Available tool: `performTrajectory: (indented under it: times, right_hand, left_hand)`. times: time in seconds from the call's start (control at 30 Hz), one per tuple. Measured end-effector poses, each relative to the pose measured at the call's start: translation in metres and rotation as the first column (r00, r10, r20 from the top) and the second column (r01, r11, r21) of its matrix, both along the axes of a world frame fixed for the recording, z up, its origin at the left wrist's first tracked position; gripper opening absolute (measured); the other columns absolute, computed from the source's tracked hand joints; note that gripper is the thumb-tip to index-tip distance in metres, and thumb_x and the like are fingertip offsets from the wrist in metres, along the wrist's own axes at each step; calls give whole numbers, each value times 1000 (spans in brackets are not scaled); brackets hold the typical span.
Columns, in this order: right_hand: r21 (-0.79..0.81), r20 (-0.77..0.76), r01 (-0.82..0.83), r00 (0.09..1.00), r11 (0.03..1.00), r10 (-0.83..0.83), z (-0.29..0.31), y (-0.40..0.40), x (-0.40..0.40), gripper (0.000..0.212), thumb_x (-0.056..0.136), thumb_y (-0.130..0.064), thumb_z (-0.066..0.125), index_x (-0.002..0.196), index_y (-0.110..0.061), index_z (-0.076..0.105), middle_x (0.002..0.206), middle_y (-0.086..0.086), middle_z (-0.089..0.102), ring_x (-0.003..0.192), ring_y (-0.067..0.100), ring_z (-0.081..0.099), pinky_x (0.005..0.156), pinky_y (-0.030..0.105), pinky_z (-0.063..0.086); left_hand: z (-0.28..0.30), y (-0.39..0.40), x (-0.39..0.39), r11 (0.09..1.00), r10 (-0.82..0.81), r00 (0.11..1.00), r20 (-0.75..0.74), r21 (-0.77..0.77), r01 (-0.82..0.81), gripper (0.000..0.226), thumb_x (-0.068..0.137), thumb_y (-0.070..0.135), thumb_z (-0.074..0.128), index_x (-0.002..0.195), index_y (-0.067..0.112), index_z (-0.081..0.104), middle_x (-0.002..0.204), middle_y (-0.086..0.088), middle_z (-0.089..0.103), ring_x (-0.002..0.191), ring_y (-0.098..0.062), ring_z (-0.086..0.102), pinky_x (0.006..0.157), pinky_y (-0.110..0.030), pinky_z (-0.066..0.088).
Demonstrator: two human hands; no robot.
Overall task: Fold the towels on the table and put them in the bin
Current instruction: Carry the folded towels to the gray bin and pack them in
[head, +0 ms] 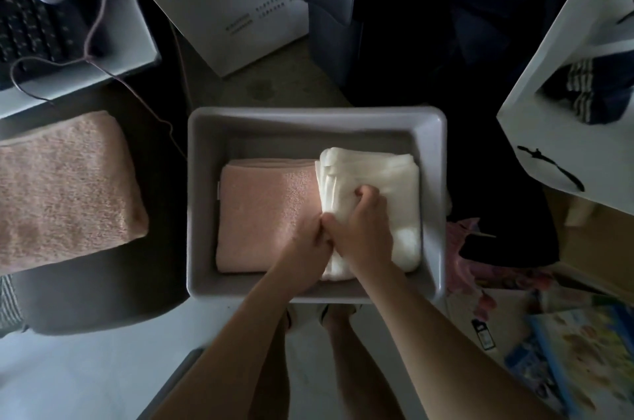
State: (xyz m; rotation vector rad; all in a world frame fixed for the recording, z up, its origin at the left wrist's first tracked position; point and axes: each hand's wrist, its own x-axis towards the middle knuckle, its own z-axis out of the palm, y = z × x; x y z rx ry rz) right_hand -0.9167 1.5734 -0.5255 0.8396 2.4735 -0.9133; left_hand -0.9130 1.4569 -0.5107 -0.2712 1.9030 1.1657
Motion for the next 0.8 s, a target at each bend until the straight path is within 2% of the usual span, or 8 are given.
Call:
performTrajectory:
  times: [0.07,0.13,0.27,0.4,0.5,0.63,0.73,0.8]
  right_hand:
    - [58,-3,-13,1000,998,14,-4,-4,-3,72,70,-40,74,128,-16,39,122,8,53,109,29,56,80,36,47]
    - [126,-16,-59,998,990,62,-5,-5,-5,68,72,-40,75,126,-14,42,117,9,57,105,30,59,77,37,50]
    - [145,-8,8,1000,989,-7,-4,2,-6,51,77,-38,73,113,-16,44,111,6,60,98,30,63,66,35,47]
    - [135,-15,125,992,983,-124,-8,11,2,47,78,-30,73,111,-19,42,111,3,59,97,29,63,64,32,39]
    - [114,-39,82,996,990,-78,-14,-13,0,59,77,-32,71,126,-11,46,119,10,58,107,33,59,79,38,48]
    - [199,-46,55,998,978,-47,-11,-29,-1,78,74,-42,71,138,-6,44,125,18,54,111,36,54,95,44,44]
    - [293,-149,-51,984,955,98,-8,-19,-5,85,65,-35,77,138,-3,47,121,21,53,106,38,53,95,45,43]
    - [333,-176,-114,968,936,181,-12,-11,-15,86,61,-26,76,138,-2,48,122,22,52,104,39,54,93,45,45]
  left_hand:
    - [-3,-1,3,997,-62,998,28,-47,64,43,95,15,46,131,37,53,131,6,59,123,4,51,103,-20,44]
    - [-1,1,5,989,-112,993,43,-92,115,60,94,19,48,152,24,36,154,2,42,146,-17,31,119,-44,30]
    - [6,4,4,997,47,994,101,-71,-40,77,82,22,52,156,22,28,158,1,37,148,-20,29,119,-49,29]
    - [10,-6,2,998,21,990,142,-69,-11,75,78,30,52,151,27,34,152,2,43,142,-26,39,115,-51,36]
    - [10,-13,0,1000,-17,995,101,-12,18,57,88,18,49,144,29,45,146,9,48,139,-19,42,114,-43,36]
    - [13,-14,-2,998,-41,996,79,-34,44,51,94,8,41,142,27,44,132,-6,58,126,-29,54,106,-44,45]
    - [20,-17,-1,989,-149,986,71,11,149,69,93,5,41,156,30,27,155,-1,42,141,-22,41,116,-39,35]
    - [20,-13,5,962,-272,960,-61,-3,273,70,92,1,44,157,18,24,163,1,27,151,-18,21,124,-32,14]
